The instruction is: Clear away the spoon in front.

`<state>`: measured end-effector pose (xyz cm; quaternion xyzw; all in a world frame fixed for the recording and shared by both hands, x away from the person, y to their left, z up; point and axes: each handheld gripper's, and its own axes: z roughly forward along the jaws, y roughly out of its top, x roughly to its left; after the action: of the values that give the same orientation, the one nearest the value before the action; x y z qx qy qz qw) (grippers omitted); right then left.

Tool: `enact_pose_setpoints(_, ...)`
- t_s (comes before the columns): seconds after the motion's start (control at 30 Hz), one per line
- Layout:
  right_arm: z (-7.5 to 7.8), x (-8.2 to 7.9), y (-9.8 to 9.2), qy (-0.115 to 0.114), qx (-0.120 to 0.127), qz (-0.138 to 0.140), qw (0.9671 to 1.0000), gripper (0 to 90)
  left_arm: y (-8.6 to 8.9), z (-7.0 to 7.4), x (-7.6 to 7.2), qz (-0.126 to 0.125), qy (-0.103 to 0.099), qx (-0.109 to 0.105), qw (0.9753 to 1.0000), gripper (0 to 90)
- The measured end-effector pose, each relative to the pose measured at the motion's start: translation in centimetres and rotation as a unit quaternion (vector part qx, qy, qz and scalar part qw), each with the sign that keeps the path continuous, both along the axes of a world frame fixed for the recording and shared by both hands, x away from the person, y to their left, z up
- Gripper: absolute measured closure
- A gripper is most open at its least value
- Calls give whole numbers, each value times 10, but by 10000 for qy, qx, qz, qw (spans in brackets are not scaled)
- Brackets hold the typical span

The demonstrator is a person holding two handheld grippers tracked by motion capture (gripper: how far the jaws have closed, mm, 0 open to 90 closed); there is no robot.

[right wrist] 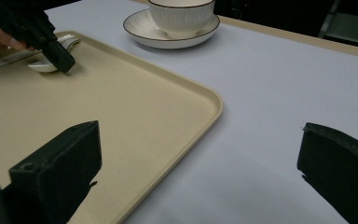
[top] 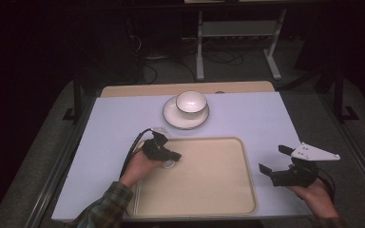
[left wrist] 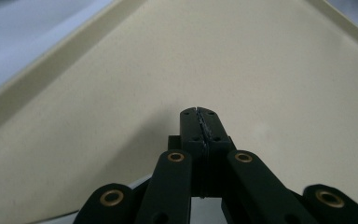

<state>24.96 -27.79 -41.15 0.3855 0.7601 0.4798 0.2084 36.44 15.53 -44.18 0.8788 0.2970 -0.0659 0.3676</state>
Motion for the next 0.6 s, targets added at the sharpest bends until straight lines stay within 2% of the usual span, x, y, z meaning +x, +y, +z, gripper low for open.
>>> enact_pose_setpoints(0.6, 0, 0, 0, 2, -11, 14, 10000, 0, 32, 1, -23, 105, 87, 94, 9999, 899)
